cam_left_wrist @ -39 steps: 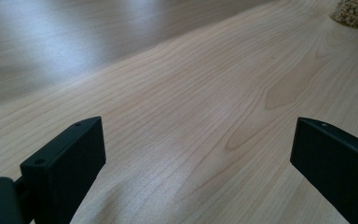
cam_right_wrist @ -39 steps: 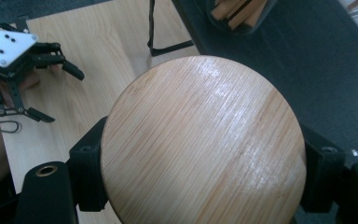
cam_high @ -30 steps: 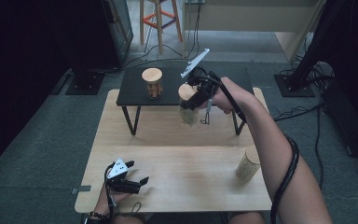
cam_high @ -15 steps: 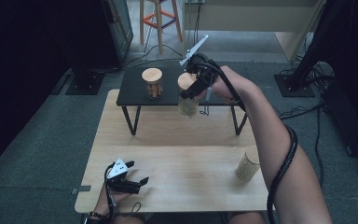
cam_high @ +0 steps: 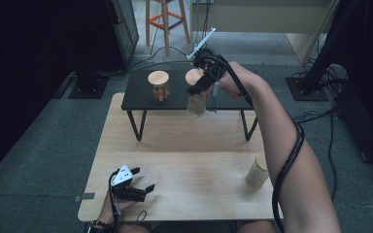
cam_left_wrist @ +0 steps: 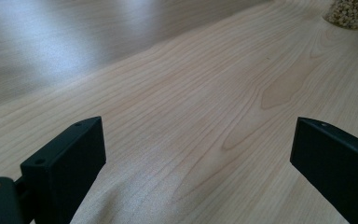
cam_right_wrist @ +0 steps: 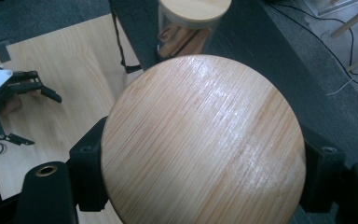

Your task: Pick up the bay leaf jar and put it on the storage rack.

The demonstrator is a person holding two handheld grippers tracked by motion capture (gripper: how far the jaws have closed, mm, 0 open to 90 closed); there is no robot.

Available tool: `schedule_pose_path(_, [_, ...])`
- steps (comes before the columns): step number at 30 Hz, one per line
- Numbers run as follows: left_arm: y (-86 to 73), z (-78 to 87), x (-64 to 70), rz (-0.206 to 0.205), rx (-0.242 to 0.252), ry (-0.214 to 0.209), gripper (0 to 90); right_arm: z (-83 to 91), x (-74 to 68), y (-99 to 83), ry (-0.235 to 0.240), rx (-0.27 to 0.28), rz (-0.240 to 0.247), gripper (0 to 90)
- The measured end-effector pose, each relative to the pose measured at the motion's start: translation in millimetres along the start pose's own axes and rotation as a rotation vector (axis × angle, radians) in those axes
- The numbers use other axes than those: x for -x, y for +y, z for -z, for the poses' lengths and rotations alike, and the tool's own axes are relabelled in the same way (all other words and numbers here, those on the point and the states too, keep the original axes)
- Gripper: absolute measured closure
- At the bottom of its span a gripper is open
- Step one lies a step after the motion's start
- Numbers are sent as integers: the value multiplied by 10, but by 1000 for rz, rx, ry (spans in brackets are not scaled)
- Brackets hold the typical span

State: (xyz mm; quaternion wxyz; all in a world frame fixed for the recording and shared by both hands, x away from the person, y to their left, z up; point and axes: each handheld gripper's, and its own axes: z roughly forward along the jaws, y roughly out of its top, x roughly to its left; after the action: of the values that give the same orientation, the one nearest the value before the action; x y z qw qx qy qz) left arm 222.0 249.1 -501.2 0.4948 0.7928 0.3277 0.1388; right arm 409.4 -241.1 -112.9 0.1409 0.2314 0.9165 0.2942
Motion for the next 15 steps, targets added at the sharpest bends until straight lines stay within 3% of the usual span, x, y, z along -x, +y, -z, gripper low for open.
schedule_pose_path(15, [-8,4,7,-3,5,1,34,-96,217,83,-5,11,-40,230])
